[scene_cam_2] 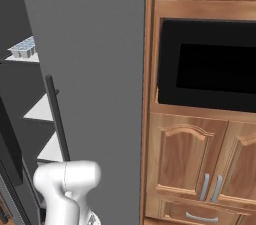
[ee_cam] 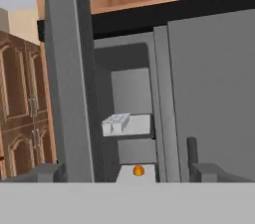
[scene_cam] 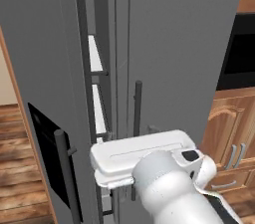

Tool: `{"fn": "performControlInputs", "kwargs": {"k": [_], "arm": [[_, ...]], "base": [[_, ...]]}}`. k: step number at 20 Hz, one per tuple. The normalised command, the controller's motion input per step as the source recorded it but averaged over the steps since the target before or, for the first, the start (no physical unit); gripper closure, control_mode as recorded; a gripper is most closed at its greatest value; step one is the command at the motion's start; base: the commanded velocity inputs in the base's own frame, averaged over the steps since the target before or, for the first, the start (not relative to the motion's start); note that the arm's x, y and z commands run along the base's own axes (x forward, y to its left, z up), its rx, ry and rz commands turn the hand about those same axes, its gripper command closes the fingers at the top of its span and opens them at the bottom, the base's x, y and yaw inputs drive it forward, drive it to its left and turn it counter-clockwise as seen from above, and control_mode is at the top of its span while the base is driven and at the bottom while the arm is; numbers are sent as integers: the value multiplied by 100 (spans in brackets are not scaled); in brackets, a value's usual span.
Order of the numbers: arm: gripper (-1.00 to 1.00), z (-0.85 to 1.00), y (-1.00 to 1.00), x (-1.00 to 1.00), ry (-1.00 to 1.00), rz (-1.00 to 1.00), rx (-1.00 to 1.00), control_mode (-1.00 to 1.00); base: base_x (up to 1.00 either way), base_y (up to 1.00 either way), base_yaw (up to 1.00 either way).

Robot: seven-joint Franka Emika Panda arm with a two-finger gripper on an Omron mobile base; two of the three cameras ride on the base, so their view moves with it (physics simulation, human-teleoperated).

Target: Open the freezer door, pick up the ice cube tray from the freezer, and place it on the dining counter.

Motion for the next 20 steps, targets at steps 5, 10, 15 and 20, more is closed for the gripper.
{"fn": "performControlInputs", "kwargs": {"k": [5, 10, 15, 20], "arm": [[-100, 3, -99, 1, -3, 47, 7, -100], [-100, -15, -64, 30, -5, 65, 5, -100], [-100, -44, -32, 45, -8, 62, 3, -100], [-100, -61, -1, 47, -11, 49, 1, -100]], "base": [[0, 0, 0], [0, 0, 0], [0, 0, 0], [0, 0, 0]]}}
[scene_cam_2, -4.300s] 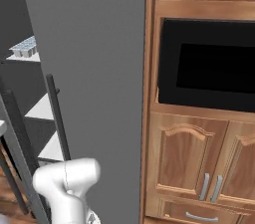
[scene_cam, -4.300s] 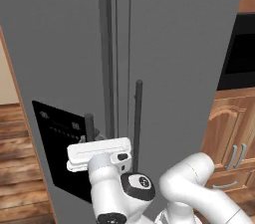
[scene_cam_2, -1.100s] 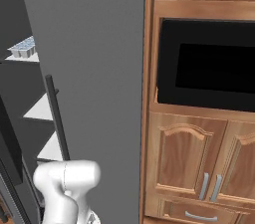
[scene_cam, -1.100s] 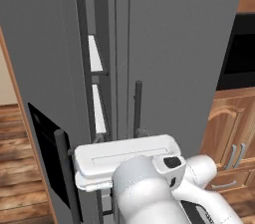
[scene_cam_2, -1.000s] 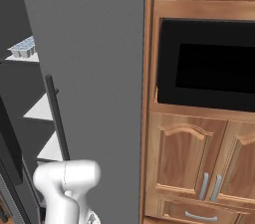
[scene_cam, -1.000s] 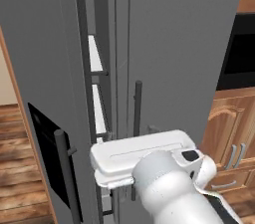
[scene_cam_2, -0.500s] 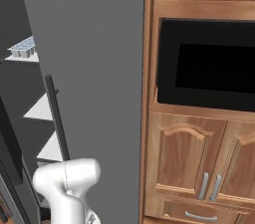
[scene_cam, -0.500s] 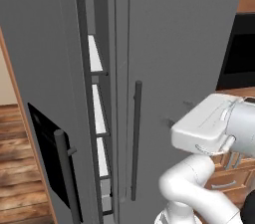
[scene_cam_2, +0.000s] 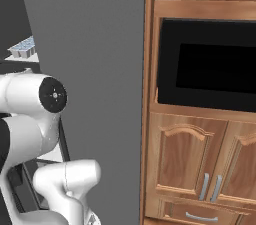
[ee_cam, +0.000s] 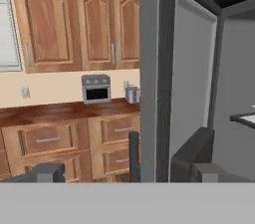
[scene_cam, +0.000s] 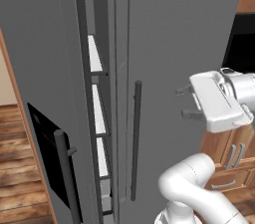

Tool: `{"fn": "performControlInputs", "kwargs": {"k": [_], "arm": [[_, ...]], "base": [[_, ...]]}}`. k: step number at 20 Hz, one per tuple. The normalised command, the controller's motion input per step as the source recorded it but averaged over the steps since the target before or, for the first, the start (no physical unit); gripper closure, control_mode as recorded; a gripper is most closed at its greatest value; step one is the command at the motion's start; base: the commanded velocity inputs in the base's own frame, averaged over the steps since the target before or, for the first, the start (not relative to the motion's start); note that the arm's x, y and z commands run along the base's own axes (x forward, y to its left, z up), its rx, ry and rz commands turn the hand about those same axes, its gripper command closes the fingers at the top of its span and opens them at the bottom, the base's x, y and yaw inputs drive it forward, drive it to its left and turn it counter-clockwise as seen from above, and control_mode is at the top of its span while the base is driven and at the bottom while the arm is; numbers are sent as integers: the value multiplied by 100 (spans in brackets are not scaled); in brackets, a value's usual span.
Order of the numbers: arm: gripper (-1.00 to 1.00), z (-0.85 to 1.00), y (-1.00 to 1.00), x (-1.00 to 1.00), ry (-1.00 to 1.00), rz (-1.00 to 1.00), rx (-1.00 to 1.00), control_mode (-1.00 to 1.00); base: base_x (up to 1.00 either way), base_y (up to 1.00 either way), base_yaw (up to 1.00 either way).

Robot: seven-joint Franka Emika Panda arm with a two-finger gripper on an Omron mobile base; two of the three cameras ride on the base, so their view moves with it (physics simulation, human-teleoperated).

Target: Open the freezer door, pick up the ice cube tray from the freezer, and place it on the dining counter.

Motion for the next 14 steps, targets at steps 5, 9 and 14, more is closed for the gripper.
{"fn": "performControlInputs", "kwargs": {"k": [5, 9, 14], "arm": [[-100, -28, 24, 49, -7, 25, 9, -100], [-100, -1, 36, 57, -3, 11, 16, -100], [-100, 0, 53, 59, 0, 6, 8, -100]], "base": [[0, 0, 0], [0, 0, 0], [0, 0, 0]]}}
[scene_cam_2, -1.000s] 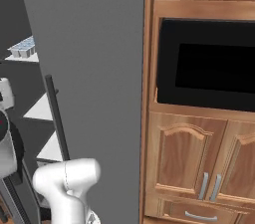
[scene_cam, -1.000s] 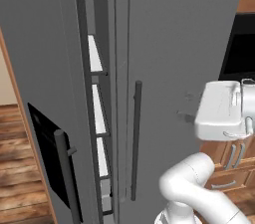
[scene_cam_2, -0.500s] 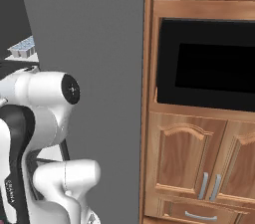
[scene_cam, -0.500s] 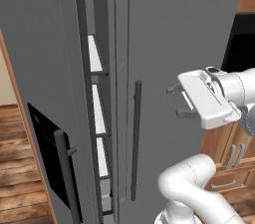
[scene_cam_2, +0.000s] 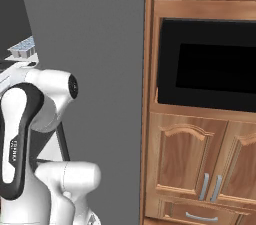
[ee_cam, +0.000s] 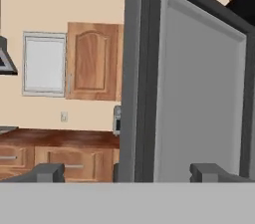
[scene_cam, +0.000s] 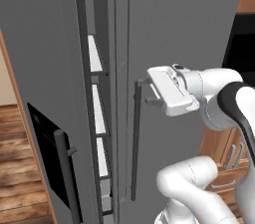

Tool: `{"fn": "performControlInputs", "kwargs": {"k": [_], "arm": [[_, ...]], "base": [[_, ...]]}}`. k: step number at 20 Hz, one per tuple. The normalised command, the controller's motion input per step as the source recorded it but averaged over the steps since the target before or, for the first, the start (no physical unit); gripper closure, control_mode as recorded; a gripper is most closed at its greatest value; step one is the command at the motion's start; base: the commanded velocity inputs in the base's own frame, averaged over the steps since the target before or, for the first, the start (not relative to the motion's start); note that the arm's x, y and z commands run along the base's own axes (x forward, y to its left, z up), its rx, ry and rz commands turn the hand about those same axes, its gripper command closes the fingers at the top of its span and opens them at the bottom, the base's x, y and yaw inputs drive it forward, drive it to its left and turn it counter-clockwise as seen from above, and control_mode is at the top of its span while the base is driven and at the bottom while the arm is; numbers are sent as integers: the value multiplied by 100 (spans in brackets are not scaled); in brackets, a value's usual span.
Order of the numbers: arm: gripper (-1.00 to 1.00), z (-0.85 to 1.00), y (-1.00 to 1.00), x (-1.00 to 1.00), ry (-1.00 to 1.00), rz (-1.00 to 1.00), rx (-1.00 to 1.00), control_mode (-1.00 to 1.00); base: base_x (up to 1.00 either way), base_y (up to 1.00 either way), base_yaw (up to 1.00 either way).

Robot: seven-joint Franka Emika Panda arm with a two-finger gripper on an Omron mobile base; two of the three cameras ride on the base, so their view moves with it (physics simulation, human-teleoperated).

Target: Open the freezer door, pick up the ice cube tray from the freezer, and place it on the dining counter.

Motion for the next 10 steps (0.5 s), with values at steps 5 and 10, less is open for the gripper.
{"fn": "performControlInputs", "kwargs": {"k": [5, 10], "arm": [[-100, 0, 54, 52, 0, 0, 0, -100], [-100, 0, 55, 44, 0, 0, 0, -100]], "base": [[0, 0, 0], [0, 0, 0]]}}
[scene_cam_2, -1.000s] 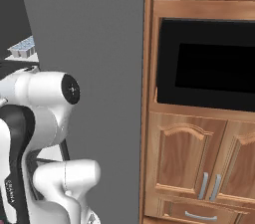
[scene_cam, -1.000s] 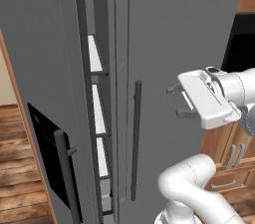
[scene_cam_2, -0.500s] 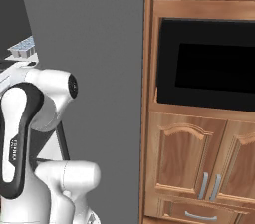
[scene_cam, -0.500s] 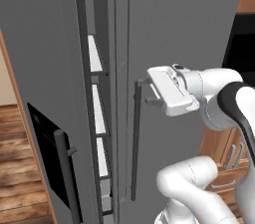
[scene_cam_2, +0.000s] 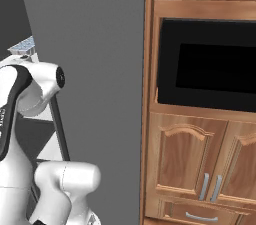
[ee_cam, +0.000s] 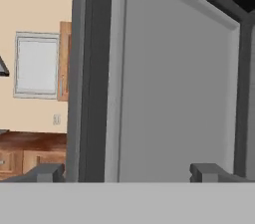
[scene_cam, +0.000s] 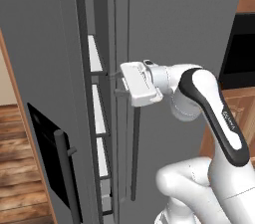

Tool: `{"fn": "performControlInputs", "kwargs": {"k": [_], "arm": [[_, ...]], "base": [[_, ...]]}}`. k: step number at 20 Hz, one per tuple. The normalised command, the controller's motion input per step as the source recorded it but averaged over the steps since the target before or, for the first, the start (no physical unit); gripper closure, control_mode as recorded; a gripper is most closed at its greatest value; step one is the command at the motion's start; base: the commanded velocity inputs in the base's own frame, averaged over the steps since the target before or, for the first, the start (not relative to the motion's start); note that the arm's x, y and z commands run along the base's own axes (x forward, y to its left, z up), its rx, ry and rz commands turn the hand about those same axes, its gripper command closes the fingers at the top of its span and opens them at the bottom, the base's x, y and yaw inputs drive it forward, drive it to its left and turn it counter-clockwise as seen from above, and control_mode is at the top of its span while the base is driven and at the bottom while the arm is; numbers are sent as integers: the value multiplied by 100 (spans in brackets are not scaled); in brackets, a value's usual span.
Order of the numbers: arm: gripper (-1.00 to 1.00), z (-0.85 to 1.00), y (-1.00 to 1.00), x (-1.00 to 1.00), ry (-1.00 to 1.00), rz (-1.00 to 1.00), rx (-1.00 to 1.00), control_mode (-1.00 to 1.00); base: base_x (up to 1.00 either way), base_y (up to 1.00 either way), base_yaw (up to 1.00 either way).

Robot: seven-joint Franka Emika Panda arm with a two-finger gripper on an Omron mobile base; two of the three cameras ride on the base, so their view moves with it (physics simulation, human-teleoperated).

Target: Open the freezer door, pick up the ice cube tray from the freezer, and place it on the dining counter.

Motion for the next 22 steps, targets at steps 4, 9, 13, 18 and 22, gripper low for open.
{"fn": "performControlInputs", "kwargs": {"k": [4, 9, 13, 18, 22], "arm": [[-100, 0, 59, 27, 0, 0, 0, -100], [-100, 0, 68, 2, 0, 0, 0, -100], [-100, 0, 65, 0, 0, 0, 0, -100], [-100, 0, 51, -1, 0, 1, 0, -100], [-100, 0, 44, -17, 0, 0, 0, -100]], "base": [[0, 0, 0], [0, 0, 0], [0, 0, 0], [0, 0, 0], [0, 0, 0]]}}
